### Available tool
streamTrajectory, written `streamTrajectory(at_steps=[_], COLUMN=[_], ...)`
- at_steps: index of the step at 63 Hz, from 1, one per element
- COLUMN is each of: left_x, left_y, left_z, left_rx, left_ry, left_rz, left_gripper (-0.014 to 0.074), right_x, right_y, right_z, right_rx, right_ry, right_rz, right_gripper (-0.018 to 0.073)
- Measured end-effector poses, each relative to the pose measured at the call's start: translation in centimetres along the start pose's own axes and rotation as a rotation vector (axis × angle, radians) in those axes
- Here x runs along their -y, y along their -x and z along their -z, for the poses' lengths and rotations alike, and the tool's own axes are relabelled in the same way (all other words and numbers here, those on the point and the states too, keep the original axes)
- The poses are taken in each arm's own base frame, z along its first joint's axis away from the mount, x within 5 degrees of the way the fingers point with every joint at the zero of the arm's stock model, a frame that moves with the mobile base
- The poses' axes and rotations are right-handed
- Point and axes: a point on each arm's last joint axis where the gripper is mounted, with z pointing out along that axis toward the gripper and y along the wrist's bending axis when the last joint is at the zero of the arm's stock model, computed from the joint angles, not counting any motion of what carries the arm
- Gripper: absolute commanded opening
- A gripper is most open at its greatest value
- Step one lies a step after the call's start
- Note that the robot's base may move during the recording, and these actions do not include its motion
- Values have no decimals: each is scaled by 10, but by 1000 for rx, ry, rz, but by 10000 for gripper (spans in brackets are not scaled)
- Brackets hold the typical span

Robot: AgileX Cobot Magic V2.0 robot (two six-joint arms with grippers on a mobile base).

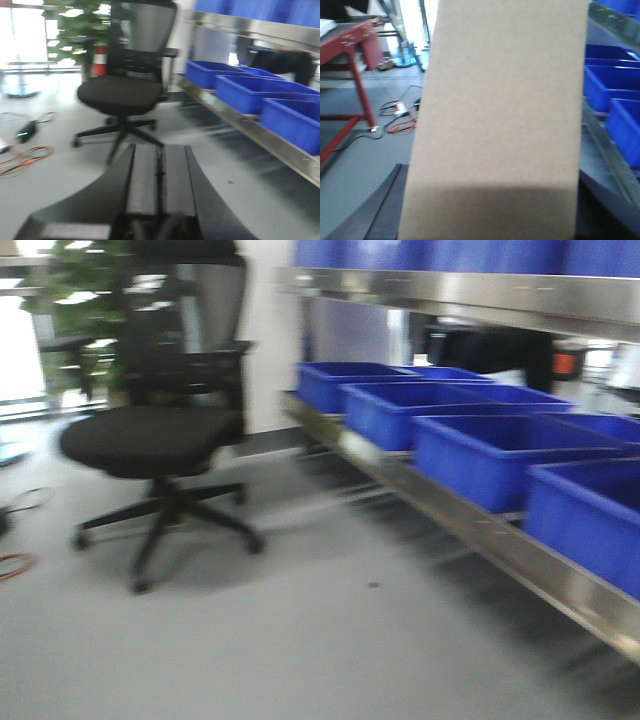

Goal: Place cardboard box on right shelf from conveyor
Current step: 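Drive the base to the steel shelf rack holding the box in the right gripper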

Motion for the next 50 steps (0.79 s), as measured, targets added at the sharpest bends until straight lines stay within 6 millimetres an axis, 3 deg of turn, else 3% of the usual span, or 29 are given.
streamTrajectory(at_steps=[50], left_x=[0], left_y=[0], left_z=[0], left_rx=[0], left_ry=[0], left_rz=[0], left_gripper=[-119], right_x=[0], right_y=[0], right_z=[0], right_rx=[0], right_ry=[0], right_rz=[0], right_gripper=[214])
